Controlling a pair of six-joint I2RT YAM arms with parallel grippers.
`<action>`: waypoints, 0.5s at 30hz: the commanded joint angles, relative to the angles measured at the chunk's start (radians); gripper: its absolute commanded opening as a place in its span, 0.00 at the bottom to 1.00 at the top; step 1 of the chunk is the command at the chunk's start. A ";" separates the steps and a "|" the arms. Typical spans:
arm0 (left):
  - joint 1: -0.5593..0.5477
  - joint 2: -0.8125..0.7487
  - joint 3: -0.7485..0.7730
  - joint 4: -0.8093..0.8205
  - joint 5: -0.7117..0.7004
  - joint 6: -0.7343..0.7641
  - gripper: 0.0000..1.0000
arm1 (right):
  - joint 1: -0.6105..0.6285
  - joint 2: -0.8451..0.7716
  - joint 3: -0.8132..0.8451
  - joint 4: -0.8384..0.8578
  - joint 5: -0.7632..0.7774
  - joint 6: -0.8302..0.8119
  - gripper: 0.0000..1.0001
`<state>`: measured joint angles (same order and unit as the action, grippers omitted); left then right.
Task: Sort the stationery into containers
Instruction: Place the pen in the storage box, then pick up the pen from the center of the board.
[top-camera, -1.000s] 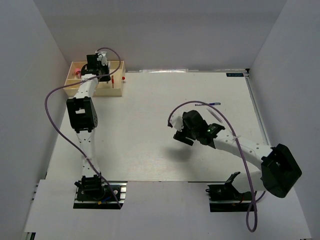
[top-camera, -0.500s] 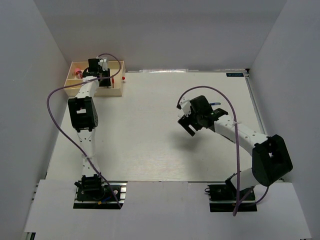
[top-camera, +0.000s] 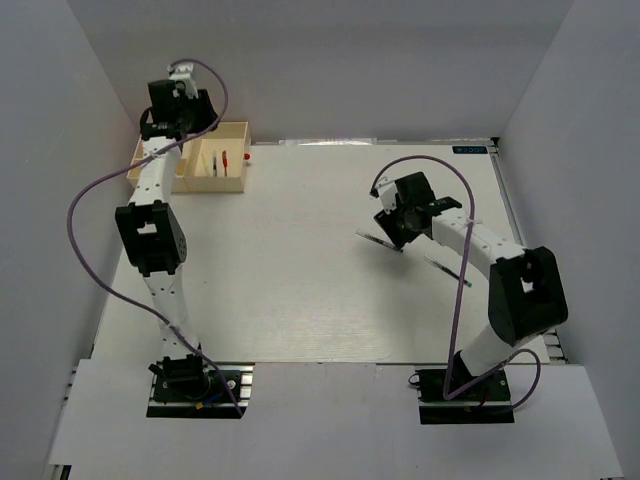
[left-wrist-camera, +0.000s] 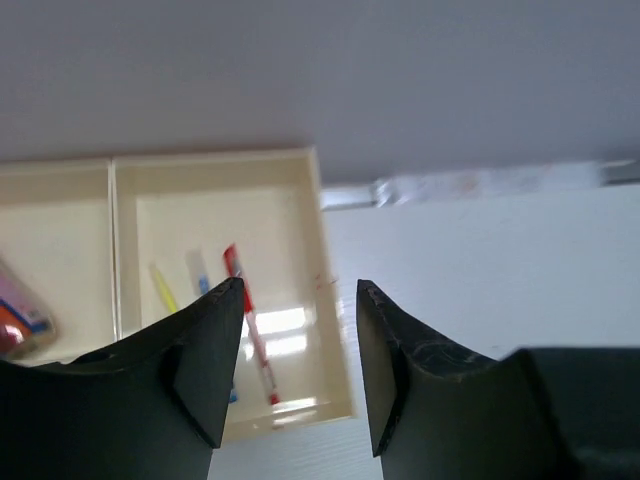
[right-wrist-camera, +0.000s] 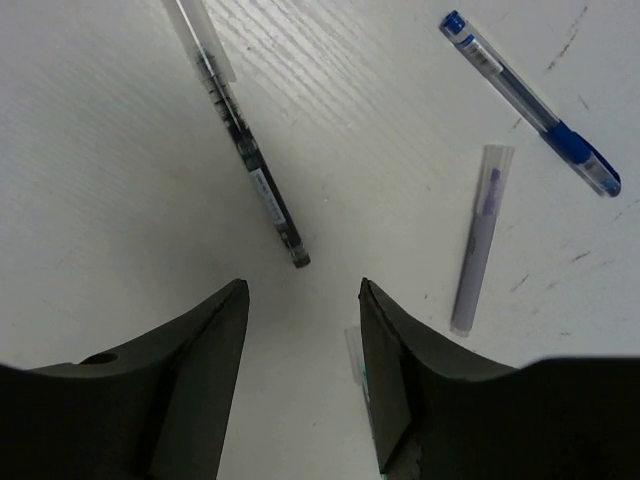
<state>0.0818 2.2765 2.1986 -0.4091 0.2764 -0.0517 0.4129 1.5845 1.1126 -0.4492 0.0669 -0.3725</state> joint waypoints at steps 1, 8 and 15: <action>-0.011 -0.240 0.030 0.056 0.166 -0.054 0.59 | -0.009 0.096 0.070 0.015 -0.038 -0.055 0.53; -0.001 -0.474 -0.323 0.055 0.337 -0.103 0.59 | -0.017 0.201 0.107 0.043 -0.139 -0.120 0.51; -0.011 -0.709 -0.710 0.142 0.348 -0.096 0.59 | -0.019 0.255 0.070 0.098 -0.107 -0.161 0.50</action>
<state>0.0761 1.6173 1.5909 -0.2687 0.5919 -0.1436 0.3992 1.8297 1.1774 -0.4019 -0.0334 -0.4976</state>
